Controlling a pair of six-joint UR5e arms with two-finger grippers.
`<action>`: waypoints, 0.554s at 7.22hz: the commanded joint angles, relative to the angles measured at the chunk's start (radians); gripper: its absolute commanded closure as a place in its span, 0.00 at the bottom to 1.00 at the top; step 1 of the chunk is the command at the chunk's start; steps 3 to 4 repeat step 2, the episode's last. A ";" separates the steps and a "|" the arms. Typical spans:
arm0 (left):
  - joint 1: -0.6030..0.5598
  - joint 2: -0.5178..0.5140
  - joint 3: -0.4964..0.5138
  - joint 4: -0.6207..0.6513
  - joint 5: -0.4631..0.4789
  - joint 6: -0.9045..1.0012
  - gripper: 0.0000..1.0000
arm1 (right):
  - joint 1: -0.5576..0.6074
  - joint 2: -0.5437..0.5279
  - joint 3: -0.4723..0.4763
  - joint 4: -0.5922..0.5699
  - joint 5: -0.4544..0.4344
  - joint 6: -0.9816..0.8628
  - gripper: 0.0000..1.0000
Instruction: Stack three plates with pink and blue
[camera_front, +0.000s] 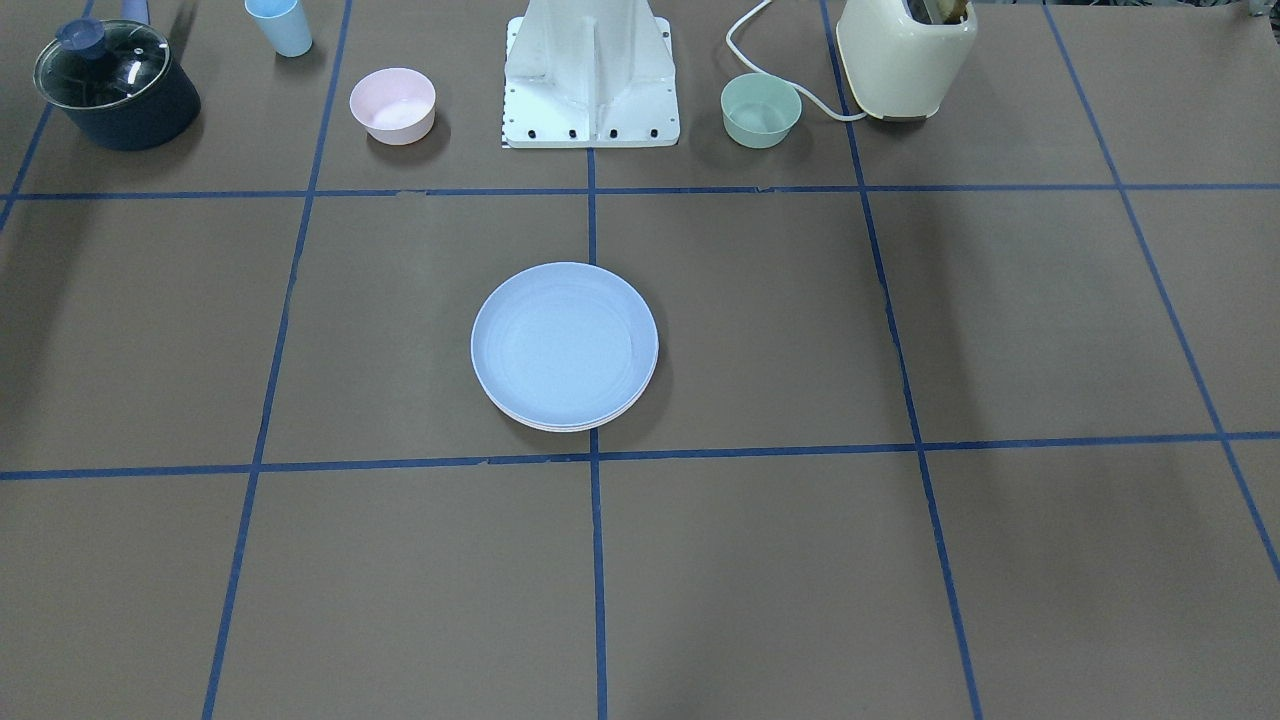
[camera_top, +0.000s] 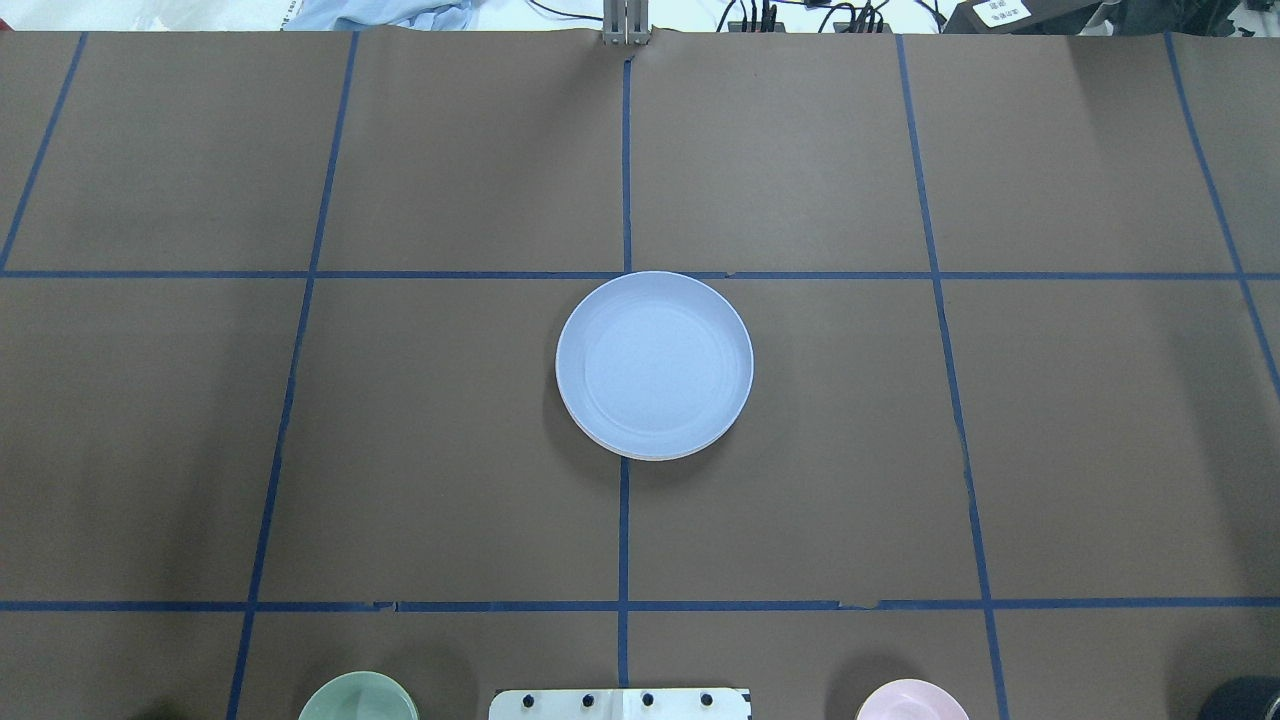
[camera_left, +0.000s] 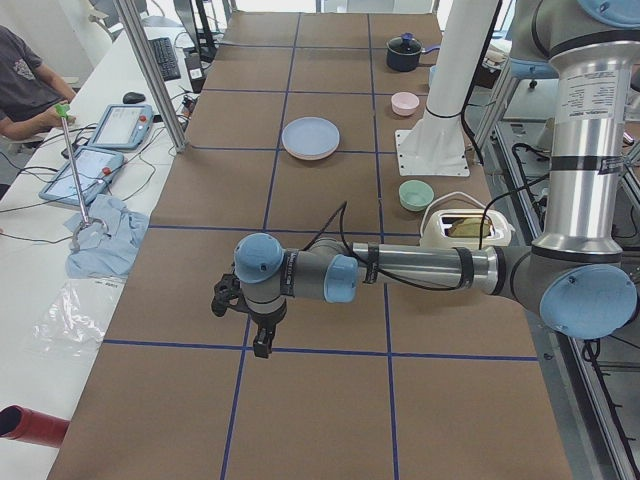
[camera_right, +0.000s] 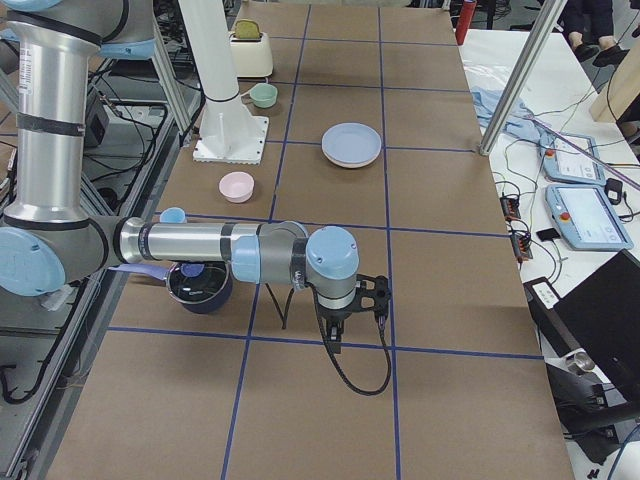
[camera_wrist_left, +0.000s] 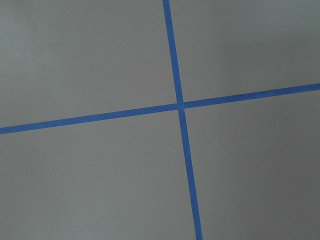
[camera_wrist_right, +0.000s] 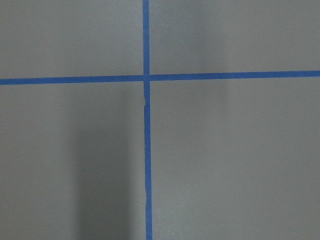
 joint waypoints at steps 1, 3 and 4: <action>0.000 -0.001 -0.001 0.000 0.000 0.000 0.00 | 0.001 0.000 -0.001 0.000 0.000 0.000 0.00; 0.000 -0.001 -0.001 0.000 0.000 0.000 0.00 | -0.001 0.000 -0.002 0.000 0.000 -0.001 0.00; 0.000 -0.001 -0.001 0.000 0.000 0.000 0.00 | -0.001 0.000 -0.002 0.000 0.000 -0.001 0.00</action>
